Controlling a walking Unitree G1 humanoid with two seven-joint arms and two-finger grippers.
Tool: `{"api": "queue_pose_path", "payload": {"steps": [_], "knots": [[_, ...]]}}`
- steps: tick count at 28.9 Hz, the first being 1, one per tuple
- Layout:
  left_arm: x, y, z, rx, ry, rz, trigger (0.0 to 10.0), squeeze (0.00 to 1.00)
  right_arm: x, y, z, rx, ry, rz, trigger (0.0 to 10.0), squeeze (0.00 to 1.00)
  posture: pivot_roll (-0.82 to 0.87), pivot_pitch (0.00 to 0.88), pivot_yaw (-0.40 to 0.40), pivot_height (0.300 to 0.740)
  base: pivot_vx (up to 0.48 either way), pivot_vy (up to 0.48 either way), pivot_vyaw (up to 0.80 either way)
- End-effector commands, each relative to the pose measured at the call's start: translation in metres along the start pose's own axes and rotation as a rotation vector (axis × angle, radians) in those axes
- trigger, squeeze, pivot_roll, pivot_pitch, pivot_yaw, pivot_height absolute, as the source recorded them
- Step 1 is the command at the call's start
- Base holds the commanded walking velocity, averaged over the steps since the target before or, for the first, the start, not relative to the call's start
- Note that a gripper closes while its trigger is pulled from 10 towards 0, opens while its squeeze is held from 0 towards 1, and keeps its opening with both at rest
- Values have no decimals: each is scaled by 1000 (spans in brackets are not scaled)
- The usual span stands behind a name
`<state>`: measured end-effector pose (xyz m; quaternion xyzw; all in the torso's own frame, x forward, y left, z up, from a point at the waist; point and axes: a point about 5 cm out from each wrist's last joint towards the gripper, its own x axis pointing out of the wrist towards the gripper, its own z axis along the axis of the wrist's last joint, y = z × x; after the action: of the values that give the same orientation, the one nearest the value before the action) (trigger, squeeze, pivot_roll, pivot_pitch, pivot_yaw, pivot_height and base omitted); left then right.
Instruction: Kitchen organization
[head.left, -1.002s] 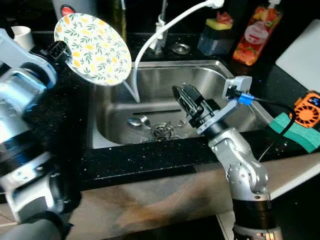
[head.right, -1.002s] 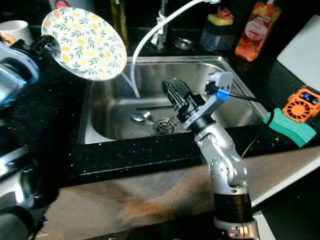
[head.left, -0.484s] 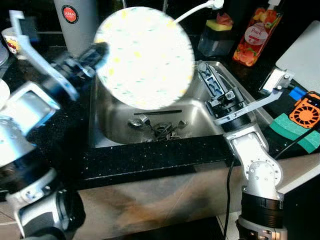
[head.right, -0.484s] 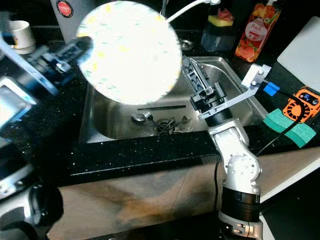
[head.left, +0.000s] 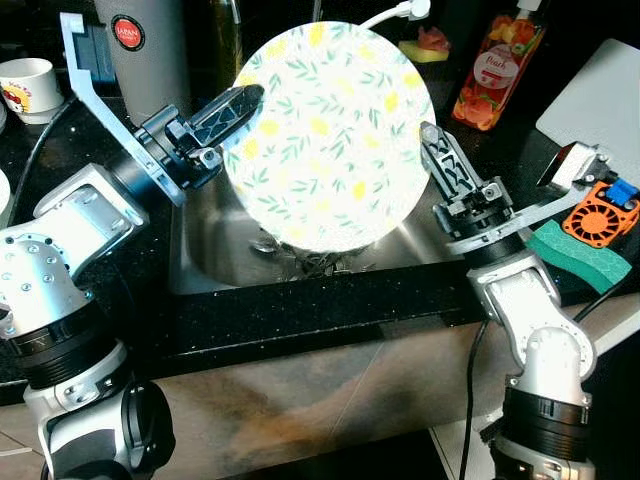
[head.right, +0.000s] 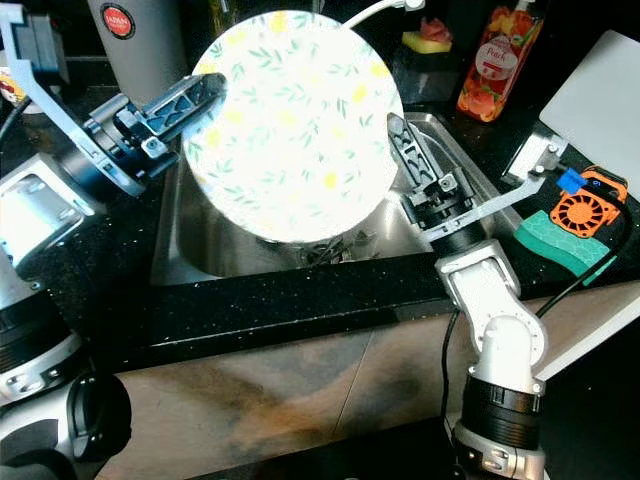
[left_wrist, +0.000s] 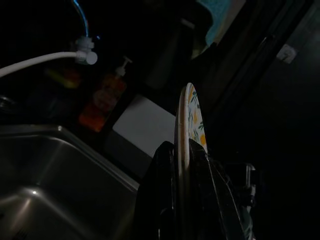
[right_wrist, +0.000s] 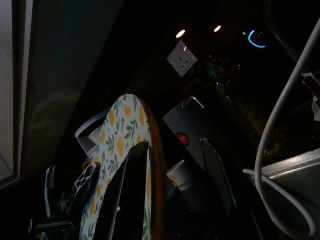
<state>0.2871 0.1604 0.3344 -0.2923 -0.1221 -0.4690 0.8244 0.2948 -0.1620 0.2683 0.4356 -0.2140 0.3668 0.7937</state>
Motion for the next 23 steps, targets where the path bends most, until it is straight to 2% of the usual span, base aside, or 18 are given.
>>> {"api": "queue_pose_path", "payload": {"steps": [1, 8, 14, 17, 23], "knots": [[2, -6, 2, 20, -18, -34, 10000, 0, -4, 2, 4, -8, -3, 1, 10000, 0, 77, 28, -56, 740, 0, 0, 0], [2, -4, 1, 22, -17, -15, 10000, 0, -4, 6, 5, 19, 6, 26, 10000, 0, 77, 27, -59, 740, 0, 0, 0], [2, 2, -5, 15, -8, 17, 10000, 0, -3, 14, -5, 39, 45, 86, 10000, 0, 77, 27, -59, 740, 0, 0, 0], [1, 7, 0, 22, -38, 57, 10000, 0, -1, 12, -4, 28, 33, 62, 10000, 0, 77, 27, -59, 740, 0, 0, 0], [-4, 7, 12, 54, -64, 67, 10000, 0, -3, 9, 4, 8, 22, 42, 10000, 0, 81, 24, -58, 740, 0, 0, 0]]}}
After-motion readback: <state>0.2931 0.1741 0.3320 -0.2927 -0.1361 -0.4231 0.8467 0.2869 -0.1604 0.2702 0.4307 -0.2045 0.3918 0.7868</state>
